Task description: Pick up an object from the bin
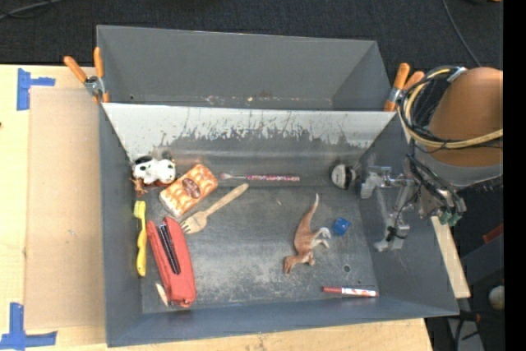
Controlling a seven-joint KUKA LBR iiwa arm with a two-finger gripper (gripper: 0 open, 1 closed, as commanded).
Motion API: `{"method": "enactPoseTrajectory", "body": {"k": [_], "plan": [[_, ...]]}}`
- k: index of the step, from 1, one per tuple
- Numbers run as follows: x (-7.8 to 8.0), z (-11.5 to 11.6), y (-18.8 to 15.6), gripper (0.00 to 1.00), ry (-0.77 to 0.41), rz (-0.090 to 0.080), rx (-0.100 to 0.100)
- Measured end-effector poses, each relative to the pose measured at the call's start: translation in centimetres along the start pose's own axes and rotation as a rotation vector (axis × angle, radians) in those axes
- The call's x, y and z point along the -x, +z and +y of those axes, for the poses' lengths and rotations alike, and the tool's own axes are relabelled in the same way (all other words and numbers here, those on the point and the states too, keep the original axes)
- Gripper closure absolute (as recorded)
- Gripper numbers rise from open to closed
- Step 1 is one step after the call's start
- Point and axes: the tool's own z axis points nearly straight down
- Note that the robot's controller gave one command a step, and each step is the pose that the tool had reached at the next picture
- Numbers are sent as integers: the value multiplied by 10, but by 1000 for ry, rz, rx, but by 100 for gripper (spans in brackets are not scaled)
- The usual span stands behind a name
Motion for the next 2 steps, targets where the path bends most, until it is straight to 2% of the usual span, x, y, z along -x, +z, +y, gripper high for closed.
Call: {"method": "enactPoseTrajectory", "body": {"k": [1,2], "plan": [[2,1,-4,0,-5,-7,-1],[4,38,43,0,-211,-13,-5]]}}
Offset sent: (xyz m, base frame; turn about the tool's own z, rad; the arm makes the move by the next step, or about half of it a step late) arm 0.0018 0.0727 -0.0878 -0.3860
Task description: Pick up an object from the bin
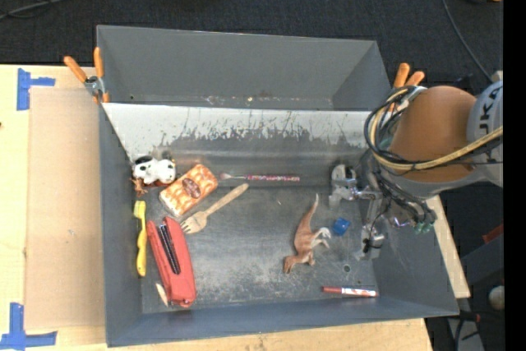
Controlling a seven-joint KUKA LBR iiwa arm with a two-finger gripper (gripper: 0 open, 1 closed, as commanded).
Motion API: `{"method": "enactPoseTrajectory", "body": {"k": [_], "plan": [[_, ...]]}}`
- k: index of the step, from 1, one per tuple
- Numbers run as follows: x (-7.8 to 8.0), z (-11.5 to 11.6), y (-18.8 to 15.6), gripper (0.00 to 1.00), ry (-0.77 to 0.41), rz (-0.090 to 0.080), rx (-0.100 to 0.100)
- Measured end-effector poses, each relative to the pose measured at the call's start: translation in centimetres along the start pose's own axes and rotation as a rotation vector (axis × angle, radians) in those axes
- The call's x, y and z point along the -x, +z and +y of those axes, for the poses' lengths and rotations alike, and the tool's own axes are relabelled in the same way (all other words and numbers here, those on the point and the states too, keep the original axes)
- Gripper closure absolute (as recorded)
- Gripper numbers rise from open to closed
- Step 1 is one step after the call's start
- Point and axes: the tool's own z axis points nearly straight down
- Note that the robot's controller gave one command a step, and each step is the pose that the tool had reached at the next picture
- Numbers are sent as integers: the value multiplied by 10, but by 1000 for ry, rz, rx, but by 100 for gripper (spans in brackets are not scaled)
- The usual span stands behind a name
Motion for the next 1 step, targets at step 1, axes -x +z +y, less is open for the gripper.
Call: {"method": "enactPoseTrajectory", "body": {"k": [1], "plan": [[8,20,4,0,-140,6,5]]}}
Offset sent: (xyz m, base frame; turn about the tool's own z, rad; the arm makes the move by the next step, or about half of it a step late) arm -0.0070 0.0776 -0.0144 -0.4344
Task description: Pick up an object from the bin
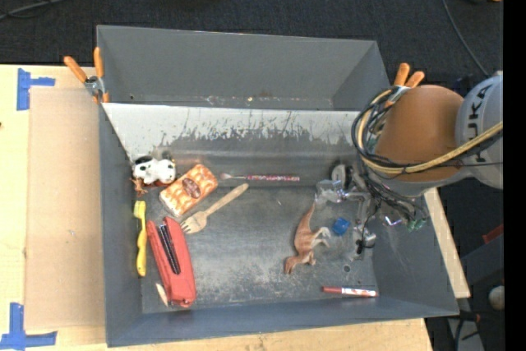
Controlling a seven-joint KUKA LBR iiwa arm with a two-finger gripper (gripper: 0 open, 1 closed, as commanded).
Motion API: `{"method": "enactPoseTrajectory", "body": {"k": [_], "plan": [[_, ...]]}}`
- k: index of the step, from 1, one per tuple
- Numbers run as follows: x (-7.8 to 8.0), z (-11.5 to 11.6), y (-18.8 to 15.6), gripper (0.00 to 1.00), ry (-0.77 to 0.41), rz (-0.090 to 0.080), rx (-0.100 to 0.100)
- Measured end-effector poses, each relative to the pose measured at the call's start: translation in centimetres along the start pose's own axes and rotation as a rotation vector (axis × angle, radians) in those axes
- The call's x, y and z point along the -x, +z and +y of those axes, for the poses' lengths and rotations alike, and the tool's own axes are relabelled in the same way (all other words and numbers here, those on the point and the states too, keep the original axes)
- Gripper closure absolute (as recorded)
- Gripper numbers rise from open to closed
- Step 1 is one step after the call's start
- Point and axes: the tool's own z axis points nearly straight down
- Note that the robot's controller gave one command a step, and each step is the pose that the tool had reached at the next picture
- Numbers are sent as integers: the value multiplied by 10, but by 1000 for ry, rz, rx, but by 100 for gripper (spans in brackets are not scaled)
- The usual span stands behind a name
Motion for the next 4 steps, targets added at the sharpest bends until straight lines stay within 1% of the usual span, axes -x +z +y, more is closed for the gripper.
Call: {"method": "enactPoseTrajectory", "body": {"k": [1,2,3,4], "plan": [[9,54,10,0,-293,3,4],[22,57,38,0,-436,0,-1],[14,68,41,100,-511,2,6],[14,68,41,100,-512,2,6]]}}
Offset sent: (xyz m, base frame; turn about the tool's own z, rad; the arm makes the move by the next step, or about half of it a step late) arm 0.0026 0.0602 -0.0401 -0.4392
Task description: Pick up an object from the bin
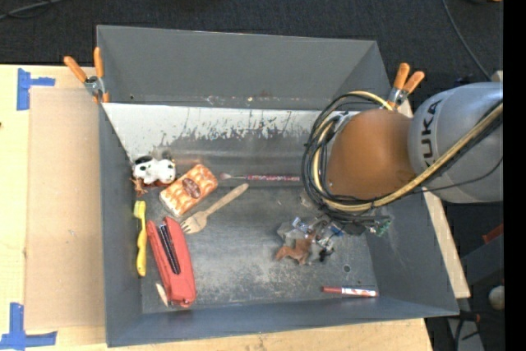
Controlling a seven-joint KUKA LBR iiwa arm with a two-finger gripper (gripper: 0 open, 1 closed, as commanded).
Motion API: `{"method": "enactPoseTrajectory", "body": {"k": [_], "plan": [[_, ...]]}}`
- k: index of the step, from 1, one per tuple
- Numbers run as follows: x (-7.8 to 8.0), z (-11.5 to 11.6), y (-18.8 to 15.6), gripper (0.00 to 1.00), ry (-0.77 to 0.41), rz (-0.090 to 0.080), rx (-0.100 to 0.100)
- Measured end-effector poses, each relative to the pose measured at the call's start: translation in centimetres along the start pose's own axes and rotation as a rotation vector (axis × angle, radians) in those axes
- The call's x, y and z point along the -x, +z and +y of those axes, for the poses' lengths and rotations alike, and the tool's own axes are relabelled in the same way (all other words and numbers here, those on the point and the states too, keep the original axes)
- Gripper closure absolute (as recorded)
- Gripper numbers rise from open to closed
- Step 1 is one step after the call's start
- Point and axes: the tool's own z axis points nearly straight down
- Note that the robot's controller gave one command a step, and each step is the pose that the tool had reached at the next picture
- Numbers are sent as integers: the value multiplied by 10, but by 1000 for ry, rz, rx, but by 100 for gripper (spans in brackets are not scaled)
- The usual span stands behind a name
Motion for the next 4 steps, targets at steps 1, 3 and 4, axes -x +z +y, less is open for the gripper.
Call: {"method": "enactPoseTrajectory", "body": {"k": [1,3,4], "plan": [[0,1,-2,100,-1,-1,0],[1,3,-59,100,3,0,5],[2,3,-66,100,4,-2,2]]}}
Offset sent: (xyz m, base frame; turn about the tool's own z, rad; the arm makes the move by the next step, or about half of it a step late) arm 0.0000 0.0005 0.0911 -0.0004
